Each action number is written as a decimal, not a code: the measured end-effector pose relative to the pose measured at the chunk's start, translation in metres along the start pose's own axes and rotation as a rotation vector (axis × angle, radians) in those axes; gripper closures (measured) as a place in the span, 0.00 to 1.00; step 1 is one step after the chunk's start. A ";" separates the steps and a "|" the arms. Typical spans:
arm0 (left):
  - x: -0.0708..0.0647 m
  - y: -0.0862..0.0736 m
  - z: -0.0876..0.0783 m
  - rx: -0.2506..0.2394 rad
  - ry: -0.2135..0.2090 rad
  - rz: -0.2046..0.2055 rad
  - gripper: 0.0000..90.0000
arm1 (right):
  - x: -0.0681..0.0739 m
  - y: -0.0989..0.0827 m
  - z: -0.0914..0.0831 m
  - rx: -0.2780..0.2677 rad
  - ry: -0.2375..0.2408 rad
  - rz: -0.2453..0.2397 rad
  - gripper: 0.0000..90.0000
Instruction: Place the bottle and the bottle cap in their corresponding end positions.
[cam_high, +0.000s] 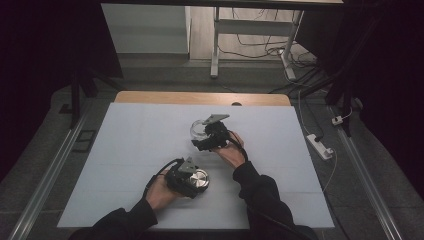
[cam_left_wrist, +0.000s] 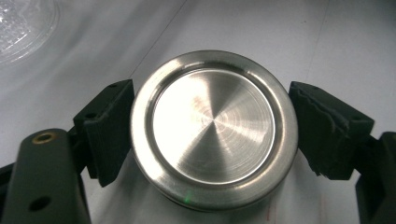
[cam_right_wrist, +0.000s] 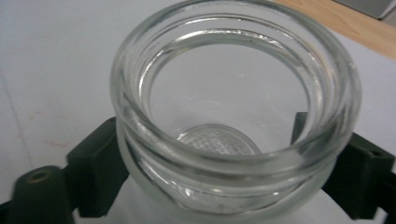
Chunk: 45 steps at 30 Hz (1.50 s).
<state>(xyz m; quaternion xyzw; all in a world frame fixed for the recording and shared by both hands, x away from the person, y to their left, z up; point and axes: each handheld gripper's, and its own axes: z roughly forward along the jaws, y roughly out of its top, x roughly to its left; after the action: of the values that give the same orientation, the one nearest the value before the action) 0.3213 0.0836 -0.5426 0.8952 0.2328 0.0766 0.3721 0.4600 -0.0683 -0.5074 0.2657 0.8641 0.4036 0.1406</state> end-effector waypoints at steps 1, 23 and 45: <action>0.000 0.000 0.000 -0.002 0.003 -0.007 0.21 | -0.001 0.000 0.000 -0.003 0.015 0.009 0.12; 0.006 -0.002 -0.037 -0.118 -0.073 -0.136 0.03 | -0.002 -0.003 -0.039 -0.050 0.066 0.077 0.00; 0.008 -0.017 -0.067 -0.151 -0.117 -0.156 0.00 | 0.026 -0.016 -0.060 -0.038 0.075 0.026 0.00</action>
<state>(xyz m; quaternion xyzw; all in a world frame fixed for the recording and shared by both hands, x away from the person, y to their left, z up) 0.3013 0.1407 -0.5073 0.8468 0.2732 0.0122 0.4562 0.4059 -0.0993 -0.4825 0.2591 0.8574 0.4314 0.1079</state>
